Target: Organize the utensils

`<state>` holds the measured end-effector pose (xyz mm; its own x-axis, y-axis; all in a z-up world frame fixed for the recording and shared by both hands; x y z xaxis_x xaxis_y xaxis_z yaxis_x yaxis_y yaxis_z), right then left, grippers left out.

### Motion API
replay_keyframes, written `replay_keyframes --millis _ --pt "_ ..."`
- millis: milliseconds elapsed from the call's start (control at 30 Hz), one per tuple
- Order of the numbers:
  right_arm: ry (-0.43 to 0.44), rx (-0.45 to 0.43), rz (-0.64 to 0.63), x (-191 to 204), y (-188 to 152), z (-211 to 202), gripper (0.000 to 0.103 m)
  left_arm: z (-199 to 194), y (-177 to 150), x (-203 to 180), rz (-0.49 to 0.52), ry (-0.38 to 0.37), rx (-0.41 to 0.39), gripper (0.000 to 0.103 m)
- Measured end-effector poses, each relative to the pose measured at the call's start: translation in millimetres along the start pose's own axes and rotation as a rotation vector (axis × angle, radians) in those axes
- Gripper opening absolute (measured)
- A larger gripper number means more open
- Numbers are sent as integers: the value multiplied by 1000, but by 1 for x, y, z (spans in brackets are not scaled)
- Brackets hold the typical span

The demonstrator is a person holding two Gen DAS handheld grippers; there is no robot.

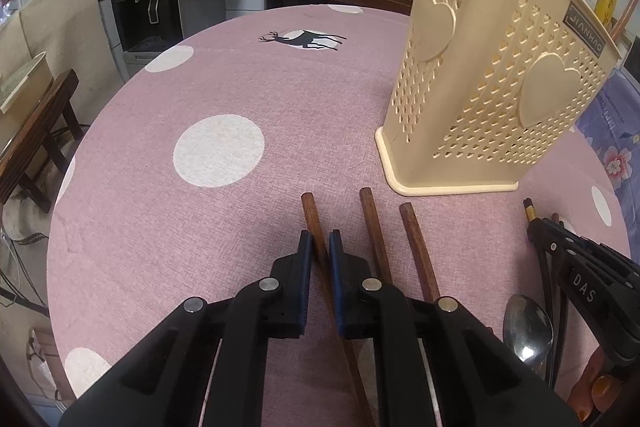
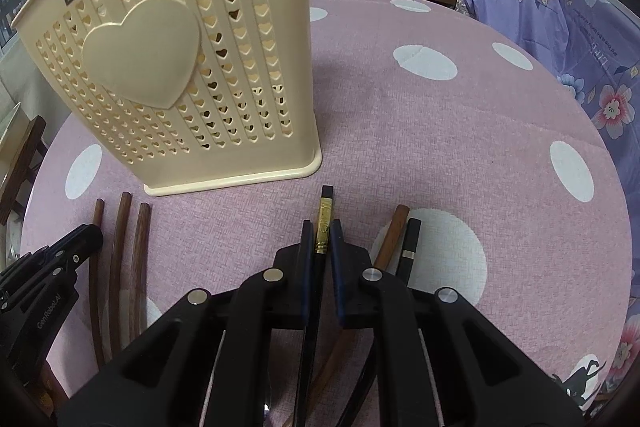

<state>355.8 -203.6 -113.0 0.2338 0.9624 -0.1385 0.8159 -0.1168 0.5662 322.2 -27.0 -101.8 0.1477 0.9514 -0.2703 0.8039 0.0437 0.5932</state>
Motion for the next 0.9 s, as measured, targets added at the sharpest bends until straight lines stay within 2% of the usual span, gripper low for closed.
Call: replay_keyframes --millis 267,467,600,900 --pt "44 -8 48 -9 1 -4 8 -1 2 1 -30 -58 -9 9" --pt "101 -38 106 -25 2 -21 8 -22 10 -6 -26 -116 -60 9" --pt "160 -97 157 -43 7 -51 8 -55 21 -16 4 -164 -121 9" --pt "291 -293 199 -92 20 -149 8 -132 48 -33 72 -283 -246 7"
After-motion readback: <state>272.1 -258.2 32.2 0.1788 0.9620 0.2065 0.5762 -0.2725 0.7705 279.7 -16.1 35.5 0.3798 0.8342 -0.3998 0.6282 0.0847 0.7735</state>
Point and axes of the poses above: each gripper's, at about its wrist camera, not at the fingertips, and z roughly the way its jaws point, x to its left, y to its top, the point moved 7 cm from there along z, roughly the way its jaws point, and after that the axes turned 14 degrees about -y, right-handed, at the moved point
